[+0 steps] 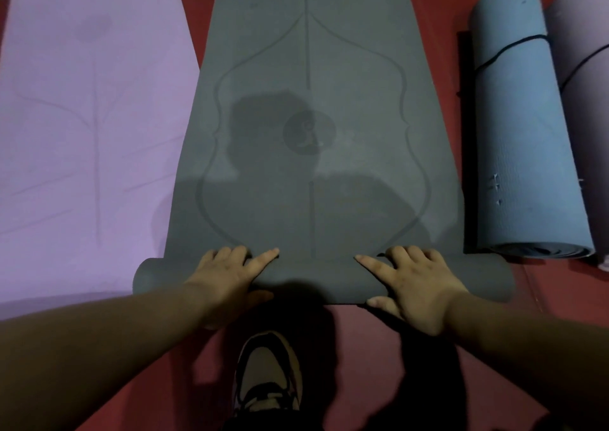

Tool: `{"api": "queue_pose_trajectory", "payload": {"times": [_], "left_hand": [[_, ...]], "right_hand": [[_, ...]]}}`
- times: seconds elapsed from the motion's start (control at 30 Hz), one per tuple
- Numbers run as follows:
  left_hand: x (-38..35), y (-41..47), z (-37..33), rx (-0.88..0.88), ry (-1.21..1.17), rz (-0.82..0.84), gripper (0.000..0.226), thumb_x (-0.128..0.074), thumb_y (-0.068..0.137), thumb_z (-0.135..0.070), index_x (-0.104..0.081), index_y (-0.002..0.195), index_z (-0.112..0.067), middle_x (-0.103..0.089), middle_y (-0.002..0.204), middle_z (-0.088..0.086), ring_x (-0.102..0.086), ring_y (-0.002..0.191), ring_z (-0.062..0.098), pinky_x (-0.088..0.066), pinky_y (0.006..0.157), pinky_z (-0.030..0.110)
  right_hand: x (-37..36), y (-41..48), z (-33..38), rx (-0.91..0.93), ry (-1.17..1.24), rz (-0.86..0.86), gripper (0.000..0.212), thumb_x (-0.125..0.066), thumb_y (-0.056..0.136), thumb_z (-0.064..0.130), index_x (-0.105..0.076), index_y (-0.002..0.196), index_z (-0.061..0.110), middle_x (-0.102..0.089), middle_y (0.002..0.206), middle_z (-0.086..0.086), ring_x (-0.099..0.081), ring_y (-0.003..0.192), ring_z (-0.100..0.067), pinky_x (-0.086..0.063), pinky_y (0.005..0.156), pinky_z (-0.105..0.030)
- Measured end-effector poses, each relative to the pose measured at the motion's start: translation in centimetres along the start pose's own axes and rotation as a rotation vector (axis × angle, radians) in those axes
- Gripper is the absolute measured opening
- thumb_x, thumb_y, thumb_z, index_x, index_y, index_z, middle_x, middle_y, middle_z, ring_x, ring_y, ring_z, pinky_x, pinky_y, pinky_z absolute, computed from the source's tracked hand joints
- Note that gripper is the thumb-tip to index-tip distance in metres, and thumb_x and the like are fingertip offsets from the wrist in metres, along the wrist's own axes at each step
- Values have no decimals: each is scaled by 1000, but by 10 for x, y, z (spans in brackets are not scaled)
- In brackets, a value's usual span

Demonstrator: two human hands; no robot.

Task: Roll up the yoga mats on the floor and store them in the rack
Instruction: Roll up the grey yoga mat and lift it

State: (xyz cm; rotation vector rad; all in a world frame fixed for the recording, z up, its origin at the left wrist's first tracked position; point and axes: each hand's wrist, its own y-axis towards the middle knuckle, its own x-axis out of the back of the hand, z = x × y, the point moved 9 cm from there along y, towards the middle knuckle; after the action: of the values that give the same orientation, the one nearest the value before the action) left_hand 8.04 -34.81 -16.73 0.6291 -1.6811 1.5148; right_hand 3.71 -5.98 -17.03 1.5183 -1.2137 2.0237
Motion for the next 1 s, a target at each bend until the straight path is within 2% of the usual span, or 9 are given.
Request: {"api": "queue_pose_trajectory", "payload": {"times": [0.03, 0.1, 0.2, 0.37, 0.47, 0.53, 0.67, 0.83, 1.0], "left_hand": [[1, -2, -3, -1, 24, -48, 92, -13, 76, -85, 5, 158, -47, -43, 141, 1, -44, 129, 26, -31, 111, 44], [0, -3, -8, 9, 37, -91, 92, -24, 81, -84, 4, 159, -45, -42, 146, 4, -41, 134, 28, -28, 115, 48], [-1, 2, -4, 44, 20, -38, 88, -41, 91, -77, 4, 159, -43, -36, 148, 1, -36, 138, 25, -23, 118, 46], [7, 11, -1, 25, -1, 14, 82, -41, 93, -74, -1, 158, -44, -40, 142, 0, -40, 132, 25, -31, 111, 44], [12, 14, 3, 2, -28, 56, 79, -39, 94, -74, -2, 157, -45, -42, 139, 0, -42, 129, 24, -33, 111, 43], [15, 13, 3, -13, -34, 65, 77, -38, 95, -73, -2, 157, -46, -43, 138, 0, -43, 127, 24, -35, 109, 43], [12, 5, 5, -21, 2, 68, 77, -35, 95, -74, -2, 158, -45, -43, 137, -1, -44, 126, 23, -35, 108, 42], [-4, -13, 24, -56, -23, 117, 95, -5, 71, -86, 3, 157, -49, -42, 138, -5, -44, 126, 20, -35, 107, 39], [-8, -16, 25, -63, -59, 87, 99, -2, 69, -95, 8, 157, -50, -43, 135, -7, -44, 125, 19, -34, 107, 38]], "right_hand": [[0, 3, -2, 8, 21, 46, 79, -13, 86, 85, 2, 157, 51, -45, 134, -1, -48, 120, -27, -37, 101, -46], [2, 8, -6, 22, 43, 101, 82, -8, 83, 87, 9, 155, 52, -41, 138, 0, -45, 124, -26, -36, 103, -45], [2, 12, -9, 25, 63, 129, 84, -8, 81, 88, 6, 155, 51, -42, 140, 2, -45, 125, -25, -36, 103, -44], [8, 9, -11, -2, 101, 58, 85, -13, 82, 89, 4, 156, 52, -42, 139, 2, -47, 125, -24, -37, 105, -44], [15, 0, -15, -67, 60, -87, 86, -22, 82, 90, -21, 157, 48, -54, 127, -3, -55, 109, -29, -42, 95, -47], [9, -4, -15, -83, 36, -105, 88, -32, 81, 90, -27, 156, 44, -59, 120, -6, -58, 103, -32, -44, 92, -49], [9, -2, -7, -47, 29, -75, 84, -28, 83, 86, -19, 156, 46, -56, 124, -4, -57, 107, -31, -43, 93, -48], [2, -2, 21, 8, 80, 31, 82, -23, 87, 85, -5, 157, 47, -47, 135, -1, -49, 120, -28, -38, 100, -46], [5, -1, 23, 24, 82, 35, 81, -20, 87, 85, -4, 157, 47, -47, 134, 0, -49, 120, -26, -40, 99, -46]]}}
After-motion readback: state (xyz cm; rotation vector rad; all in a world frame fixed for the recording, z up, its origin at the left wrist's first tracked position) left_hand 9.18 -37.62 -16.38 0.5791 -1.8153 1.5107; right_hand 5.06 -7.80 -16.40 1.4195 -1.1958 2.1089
